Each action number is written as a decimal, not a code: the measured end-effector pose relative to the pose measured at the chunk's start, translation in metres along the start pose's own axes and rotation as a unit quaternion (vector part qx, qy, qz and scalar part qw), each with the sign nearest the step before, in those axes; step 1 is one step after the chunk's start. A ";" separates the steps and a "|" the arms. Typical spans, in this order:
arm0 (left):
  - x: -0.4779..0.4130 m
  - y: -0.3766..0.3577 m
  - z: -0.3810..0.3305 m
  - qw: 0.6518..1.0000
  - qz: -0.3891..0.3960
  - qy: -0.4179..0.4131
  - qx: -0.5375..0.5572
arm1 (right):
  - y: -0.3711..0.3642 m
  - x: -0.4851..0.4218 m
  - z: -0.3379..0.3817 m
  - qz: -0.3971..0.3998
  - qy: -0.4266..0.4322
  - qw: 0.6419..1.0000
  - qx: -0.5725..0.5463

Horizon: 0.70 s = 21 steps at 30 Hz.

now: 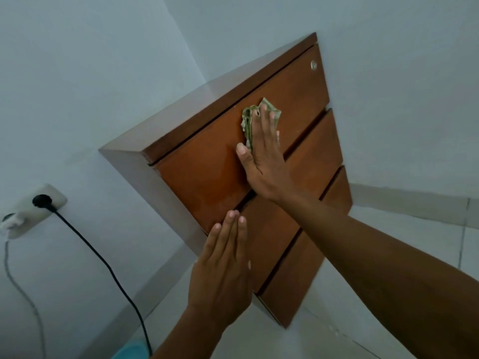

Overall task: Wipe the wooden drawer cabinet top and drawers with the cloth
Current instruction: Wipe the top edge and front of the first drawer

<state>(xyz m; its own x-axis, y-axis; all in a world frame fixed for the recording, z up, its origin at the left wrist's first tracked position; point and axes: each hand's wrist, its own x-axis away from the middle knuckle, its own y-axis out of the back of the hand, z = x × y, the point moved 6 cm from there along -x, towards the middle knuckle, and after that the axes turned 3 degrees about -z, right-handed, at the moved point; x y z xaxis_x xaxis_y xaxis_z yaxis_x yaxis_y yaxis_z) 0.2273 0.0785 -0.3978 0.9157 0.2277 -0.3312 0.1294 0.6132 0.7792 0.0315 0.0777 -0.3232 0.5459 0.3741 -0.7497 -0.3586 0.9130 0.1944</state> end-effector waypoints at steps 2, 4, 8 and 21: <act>-0.001 -0.002 -0.003 1.000 -0.007 0.021 0.004 | 0.001 -0.002 -0.003 0.003 0.005 1.000 0.002; -0.004 -0.004 -0.008 0.999 -0.011 0.045 0.011 | 0.003 -0.005 -0.007 0.003 0.005 1.000 -0.001; -0.008 -0.007 -0.014 0.997 -0.016 0.069 0.029 | 0.004 -0.007 -0.012 0.000 0.009 1.000 -0.002; -0.011 0.011 -0.005 0.991 -0.055 0.041 0.113 | 0.005 0.000 -0.019 -0.010 -0.016 0.999 -0.033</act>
<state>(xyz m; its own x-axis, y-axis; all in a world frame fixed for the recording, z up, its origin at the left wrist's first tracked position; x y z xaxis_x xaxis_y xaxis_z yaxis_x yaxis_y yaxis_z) 0.2164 0.0867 -0.3880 0.8589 0.2352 -0.4550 0.3168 0.4541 0.8327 0.0149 0.0796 -0.3346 0.5773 0.3611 -0.7324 -0.3959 0.9082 0.1357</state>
